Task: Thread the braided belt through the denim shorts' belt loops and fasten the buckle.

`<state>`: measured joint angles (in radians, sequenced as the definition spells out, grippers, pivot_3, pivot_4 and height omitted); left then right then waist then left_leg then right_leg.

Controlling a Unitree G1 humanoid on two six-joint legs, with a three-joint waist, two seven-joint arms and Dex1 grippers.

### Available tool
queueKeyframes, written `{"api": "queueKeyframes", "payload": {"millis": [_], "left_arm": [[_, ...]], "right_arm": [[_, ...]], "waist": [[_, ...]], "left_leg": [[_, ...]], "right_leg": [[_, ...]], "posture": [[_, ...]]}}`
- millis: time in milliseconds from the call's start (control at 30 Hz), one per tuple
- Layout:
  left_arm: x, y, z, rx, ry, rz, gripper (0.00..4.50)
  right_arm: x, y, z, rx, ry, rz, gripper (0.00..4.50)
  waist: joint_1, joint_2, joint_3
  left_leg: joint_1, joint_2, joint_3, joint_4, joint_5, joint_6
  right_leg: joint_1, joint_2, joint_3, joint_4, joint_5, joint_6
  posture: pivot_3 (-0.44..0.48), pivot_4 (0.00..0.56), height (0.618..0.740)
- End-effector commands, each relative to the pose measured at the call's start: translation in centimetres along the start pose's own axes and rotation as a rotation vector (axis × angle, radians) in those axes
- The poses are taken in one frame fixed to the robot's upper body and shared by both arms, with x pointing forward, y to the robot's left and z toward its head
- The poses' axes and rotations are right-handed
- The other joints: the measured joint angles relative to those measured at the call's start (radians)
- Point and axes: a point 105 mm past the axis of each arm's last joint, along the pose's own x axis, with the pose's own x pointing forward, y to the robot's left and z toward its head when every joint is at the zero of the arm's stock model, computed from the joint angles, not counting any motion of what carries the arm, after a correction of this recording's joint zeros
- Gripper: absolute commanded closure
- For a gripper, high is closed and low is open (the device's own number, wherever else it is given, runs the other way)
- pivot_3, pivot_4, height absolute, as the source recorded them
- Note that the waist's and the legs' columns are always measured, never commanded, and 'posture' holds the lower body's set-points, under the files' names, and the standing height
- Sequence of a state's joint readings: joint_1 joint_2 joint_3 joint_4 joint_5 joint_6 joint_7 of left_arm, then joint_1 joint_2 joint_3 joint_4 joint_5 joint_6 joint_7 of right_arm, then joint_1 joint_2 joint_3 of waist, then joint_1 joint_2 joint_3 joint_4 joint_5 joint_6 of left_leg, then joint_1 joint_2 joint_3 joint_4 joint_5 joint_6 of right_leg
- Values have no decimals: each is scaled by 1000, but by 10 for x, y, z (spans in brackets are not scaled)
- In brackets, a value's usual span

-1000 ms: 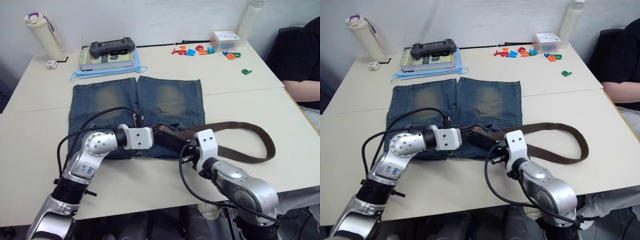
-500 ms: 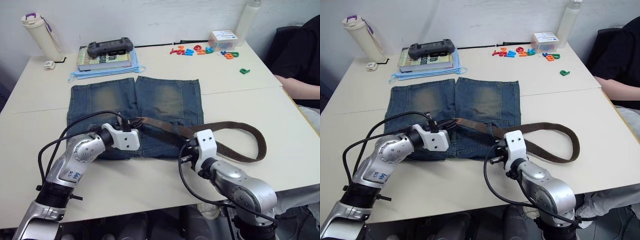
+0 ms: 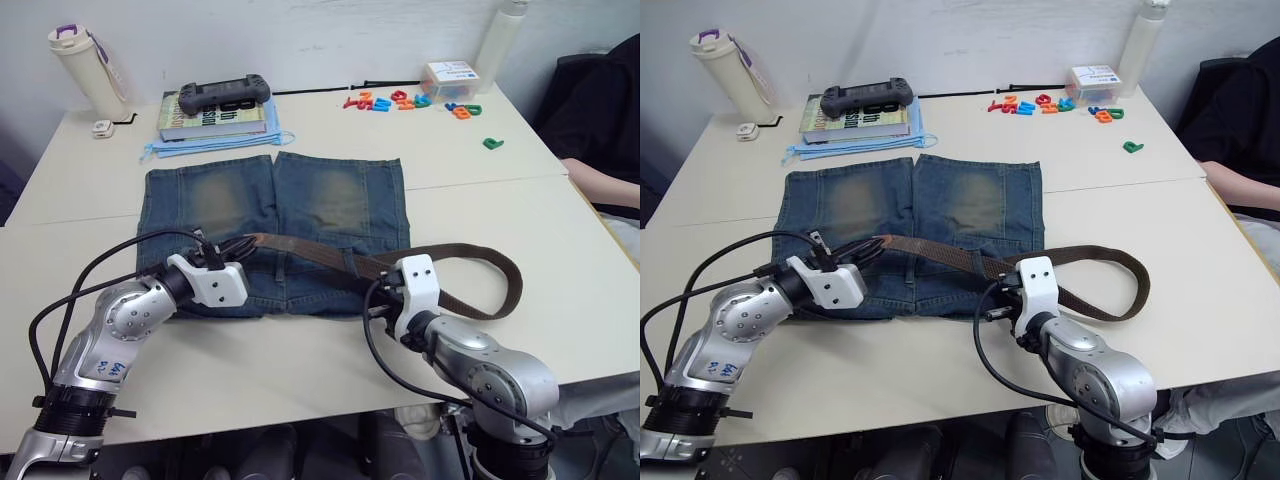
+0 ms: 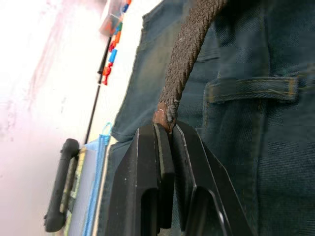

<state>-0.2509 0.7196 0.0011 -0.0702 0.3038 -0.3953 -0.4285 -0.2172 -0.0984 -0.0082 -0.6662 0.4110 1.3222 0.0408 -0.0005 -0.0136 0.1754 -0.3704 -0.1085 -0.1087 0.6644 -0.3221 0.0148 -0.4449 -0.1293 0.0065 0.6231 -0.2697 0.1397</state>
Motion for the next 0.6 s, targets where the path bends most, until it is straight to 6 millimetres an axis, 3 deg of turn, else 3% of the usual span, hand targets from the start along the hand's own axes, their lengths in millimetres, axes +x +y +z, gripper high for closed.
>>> {"api": "queueKeyframes", "payload": {"millis": [33, 200, 433, 600], "left_arm": [[-8, 13, 10, -32, -17, 69, 4486], [-13, 4, 14, -73, -5, 57, 4486], [-6, -3, 27, -116, -26, 55, 4486], [-1, -6, 33, -137, -33, 65, 4500]], "right_arm": [[-6, -8, 5, -4, -15, -28, 4500], [-8, -12, 5, -8, -10, -39, 4500], [-22, 18, 29, 102, -130, 133, 4500], [-34, 38, 28, 178, -109, 276, 2929]], "waist": [[0, 0, 0], [-1, 0, 0], [1, 1, 0], [-2, 1, 0]], "left_leg": [[0, 0, 0, 0, 0, 0], [0, 0, 0, 0, 0, 0], [0, 0, 0, 0, 0, 0], [0, 1, 0, -1, -1, 0]], "right_leg": [[0, 0, 0, 0, 0, 0], [0, 0, 0, -1, 0, 0], [0, 0, 0, 0, 0, 0], [0, 1, 0, -1, 0, 0]], "posture": [[0, 150, 713], [0, 150, 713], [0, 150, 713], [0, 150, 713]]}}
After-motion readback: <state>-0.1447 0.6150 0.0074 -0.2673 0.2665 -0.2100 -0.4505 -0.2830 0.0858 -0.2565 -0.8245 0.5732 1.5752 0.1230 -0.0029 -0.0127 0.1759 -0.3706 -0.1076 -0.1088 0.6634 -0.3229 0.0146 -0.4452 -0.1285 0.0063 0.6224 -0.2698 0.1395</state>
